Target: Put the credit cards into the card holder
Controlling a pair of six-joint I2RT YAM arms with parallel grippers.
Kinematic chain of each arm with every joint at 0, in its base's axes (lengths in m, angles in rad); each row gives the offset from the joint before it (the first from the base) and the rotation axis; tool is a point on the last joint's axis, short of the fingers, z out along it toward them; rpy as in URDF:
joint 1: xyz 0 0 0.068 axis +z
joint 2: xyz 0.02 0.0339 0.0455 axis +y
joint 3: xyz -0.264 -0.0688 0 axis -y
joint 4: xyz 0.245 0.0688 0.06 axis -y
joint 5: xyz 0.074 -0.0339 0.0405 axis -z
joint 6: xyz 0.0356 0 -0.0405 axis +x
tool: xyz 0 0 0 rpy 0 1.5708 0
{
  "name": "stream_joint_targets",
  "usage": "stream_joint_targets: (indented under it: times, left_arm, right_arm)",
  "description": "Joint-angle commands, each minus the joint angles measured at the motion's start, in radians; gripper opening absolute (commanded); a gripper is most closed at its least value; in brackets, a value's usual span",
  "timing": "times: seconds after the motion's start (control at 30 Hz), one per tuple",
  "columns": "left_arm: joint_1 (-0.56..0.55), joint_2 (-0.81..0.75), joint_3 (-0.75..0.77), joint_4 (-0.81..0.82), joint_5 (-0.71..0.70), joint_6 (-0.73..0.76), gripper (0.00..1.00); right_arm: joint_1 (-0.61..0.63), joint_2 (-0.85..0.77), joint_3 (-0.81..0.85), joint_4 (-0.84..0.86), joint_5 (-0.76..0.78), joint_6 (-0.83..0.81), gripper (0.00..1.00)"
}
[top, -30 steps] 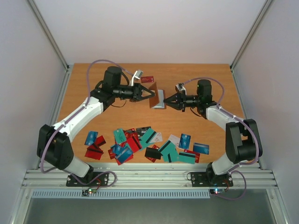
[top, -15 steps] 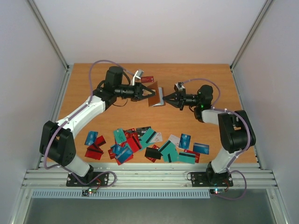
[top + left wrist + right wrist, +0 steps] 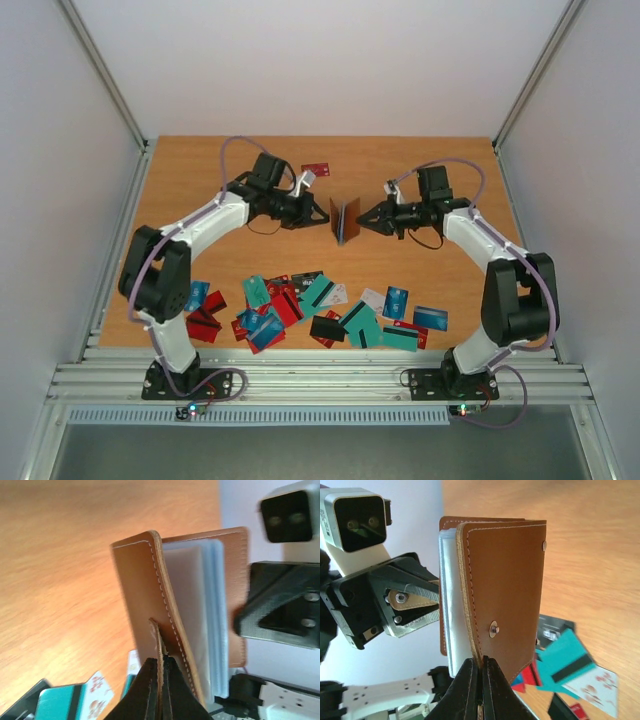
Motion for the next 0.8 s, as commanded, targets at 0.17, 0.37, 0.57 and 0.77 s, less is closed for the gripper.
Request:
stream_joint_targets:
  times: [0.17,0.37,0.57,0.77]
  left_arm:
    - [0.0,0.17,0.04,-0.177,-0.127,0.125,0.0]
    - [0.0,0.198,0.05,-0.174,-0.155,0.159,0.0]
    - [0.0,0.228,0.105,-0.177,-0.144,0.184,0.0]
    - [-0.002,0.27,0.149,-0.212,-0.133,0.211,0.0]
  right_arm:
    - [0.008,0.153,0.017,-0.199,0.136,-0.138,0.01]
    - [0.009,0.262,0.059,-0.265,0.239,-0.22,0.01]
    - [0.009,0.348,0.102,-0.304,0.293,-0.251,0.24]
    - [0.009,0.332,0.119,-0.34,0.356,-0.261,0.48]
